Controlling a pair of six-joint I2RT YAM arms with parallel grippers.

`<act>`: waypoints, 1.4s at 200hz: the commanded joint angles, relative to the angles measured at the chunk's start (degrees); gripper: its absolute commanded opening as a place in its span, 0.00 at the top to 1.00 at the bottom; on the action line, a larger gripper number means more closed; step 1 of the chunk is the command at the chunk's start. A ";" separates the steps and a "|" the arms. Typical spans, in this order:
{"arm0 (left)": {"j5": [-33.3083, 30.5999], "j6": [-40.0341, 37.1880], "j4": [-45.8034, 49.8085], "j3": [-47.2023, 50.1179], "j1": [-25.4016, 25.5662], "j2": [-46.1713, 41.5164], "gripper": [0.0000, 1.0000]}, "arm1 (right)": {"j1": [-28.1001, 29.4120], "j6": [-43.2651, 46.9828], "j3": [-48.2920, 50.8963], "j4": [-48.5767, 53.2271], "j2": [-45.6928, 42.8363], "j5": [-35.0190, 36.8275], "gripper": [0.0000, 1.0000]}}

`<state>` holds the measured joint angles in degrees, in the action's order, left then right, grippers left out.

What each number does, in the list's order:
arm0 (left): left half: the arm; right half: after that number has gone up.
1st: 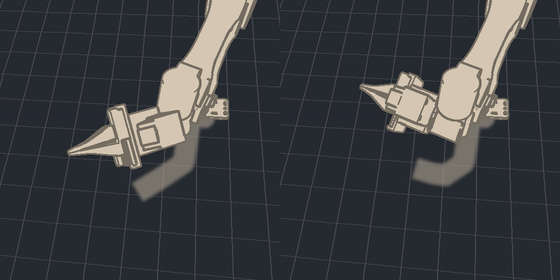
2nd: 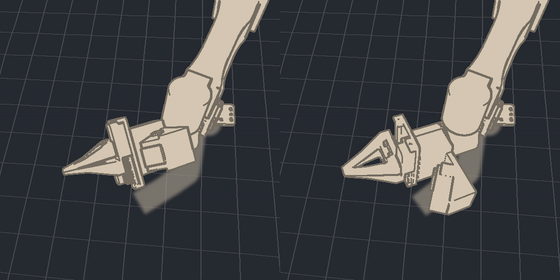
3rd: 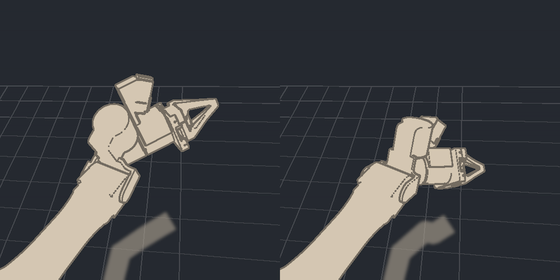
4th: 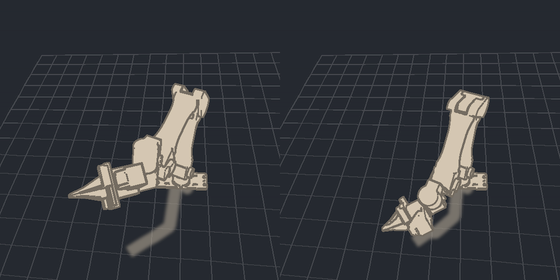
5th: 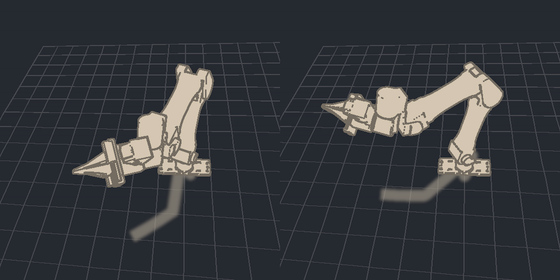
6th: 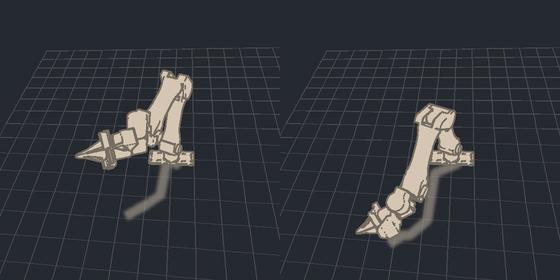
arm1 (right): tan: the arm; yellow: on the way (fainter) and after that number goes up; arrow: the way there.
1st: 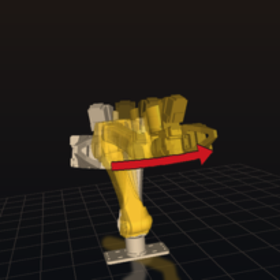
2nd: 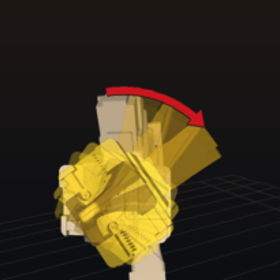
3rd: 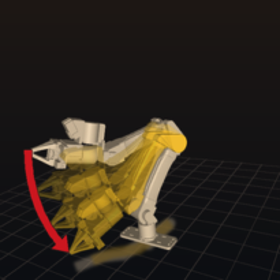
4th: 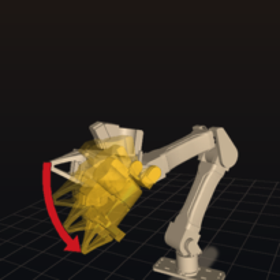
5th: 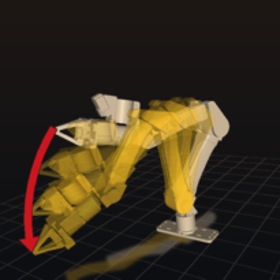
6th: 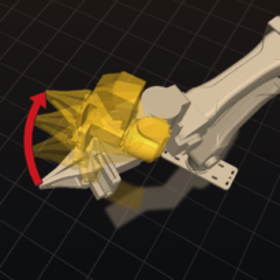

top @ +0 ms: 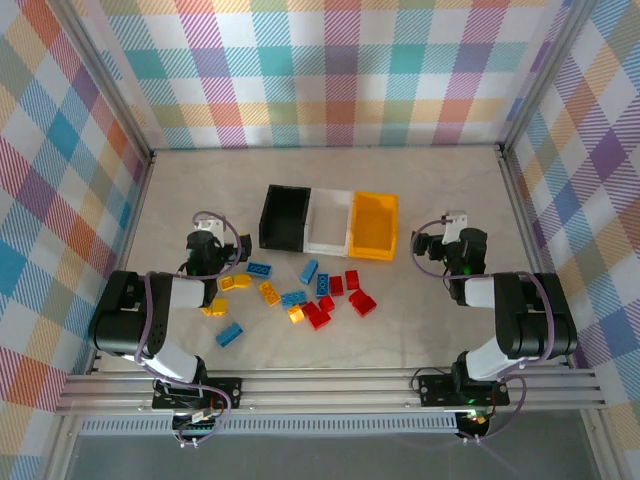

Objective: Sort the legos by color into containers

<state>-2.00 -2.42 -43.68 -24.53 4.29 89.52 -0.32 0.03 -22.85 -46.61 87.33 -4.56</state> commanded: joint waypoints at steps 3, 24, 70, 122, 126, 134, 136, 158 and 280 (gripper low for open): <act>0.04 -0.20 -0.71 -0.43 -0.71 -0.09 0.00 | -0.29 -0.39 -0.97 -0.39 0.52 -0.34 0.00; 0.15 -0.19 -0.71 -0.43 -0.78 -0.12 0.00 | -0.28 -0.40 -0.92 -0.33 0.56 -0.29 0.00; 0.15 -0.20 -0.70 -0.45 -0.78 -0.11 0.00 | -0.27 -0.39 -0.97 -0.41 0.60 -0.30 0.00; 0.15 -0.21 -0.70 -0.45 -0.73 -0.13 0.00 | -0.24 -0.45 -0.97 -0.33 0.56 -0.28 0.00; 0.15 -0.14 -0.70 -0.43 -0.78 -0.14 0.00 | -0.27 -0.44 -0.97 -0.36 0.56 -0.32 0.00; 0.15 -0.21 -0.70 -0.47 -0.73 -0.12 0.00 | -0.29 -0.44 -0.97 -0.41 0.56 -0.32 0.00; 0.11 -0.22 -0.70 -0.44 -0.77 -0.13 0.00 | -0.25 -0.40 -0.97 -0.35 0.56 -0.27 0.00; 0.15 -0.11 -0.70 -0.43 -0.73 -0.07 0.00 | -0.28 -0.42 -0.97 -0.40 0.56 -0.32 0.00; -1.71 0.64 0.74 -1.11 -0.82 -0.82 0.00 | -0.28 -0.45 -3.24 5.73 -2.68 0.00 0.00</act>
<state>-2.07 -2.42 -43.68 -24.53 4.27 89.52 -0.32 0.01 -23.03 -45.87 87.26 -4.54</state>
